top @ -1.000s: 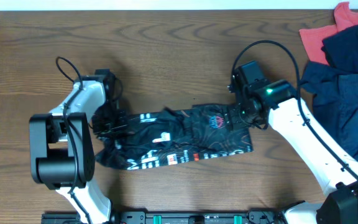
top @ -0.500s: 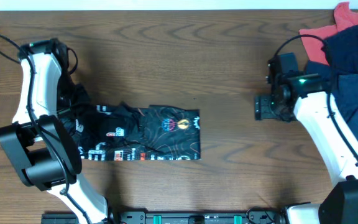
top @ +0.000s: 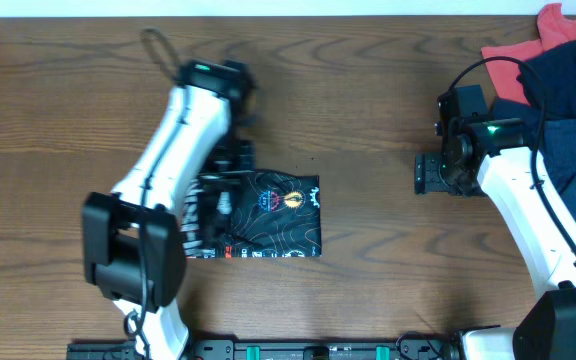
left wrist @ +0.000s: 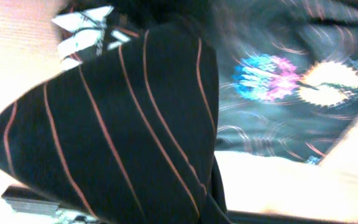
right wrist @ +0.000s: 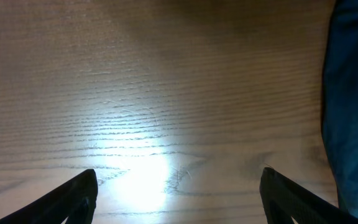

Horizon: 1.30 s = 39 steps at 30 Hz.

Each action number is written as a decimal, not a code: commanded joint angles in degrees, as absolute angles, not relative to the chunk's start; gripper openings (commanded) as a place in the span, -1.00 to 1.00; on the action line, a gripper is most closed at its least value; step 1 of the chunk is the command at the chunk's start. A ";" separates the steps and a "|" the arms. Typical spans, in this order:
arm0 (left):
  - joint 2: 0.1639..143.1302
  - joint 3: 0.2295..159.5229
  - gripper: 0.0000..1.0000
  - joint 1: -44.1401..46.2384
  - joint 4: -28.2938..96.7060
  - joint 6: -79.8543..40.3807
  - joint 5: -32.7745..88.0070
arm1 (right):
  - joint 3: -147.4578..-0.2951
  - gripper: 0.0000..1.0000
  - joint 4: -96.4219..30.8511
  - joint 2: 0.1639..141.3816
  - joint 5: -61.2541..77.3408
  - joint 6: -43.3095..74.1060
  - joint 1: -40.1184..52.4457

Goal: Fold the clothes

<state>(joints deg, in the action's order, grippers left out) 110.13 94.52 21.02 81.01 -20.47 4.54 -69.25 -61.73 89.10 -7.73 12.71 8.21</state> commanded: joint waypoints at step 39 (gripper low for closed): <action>101.51 90.52 0.42 4.49 72.12 -18.65 7.33 | -69.21 0.64 -51.16 94.13 19.38 -1.58 30.39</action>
<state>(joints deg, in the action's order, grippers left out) 99.96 93.84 5.15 72.55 -19.42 5.48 -69.21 -52.12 91.42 20.56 -3.90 26.63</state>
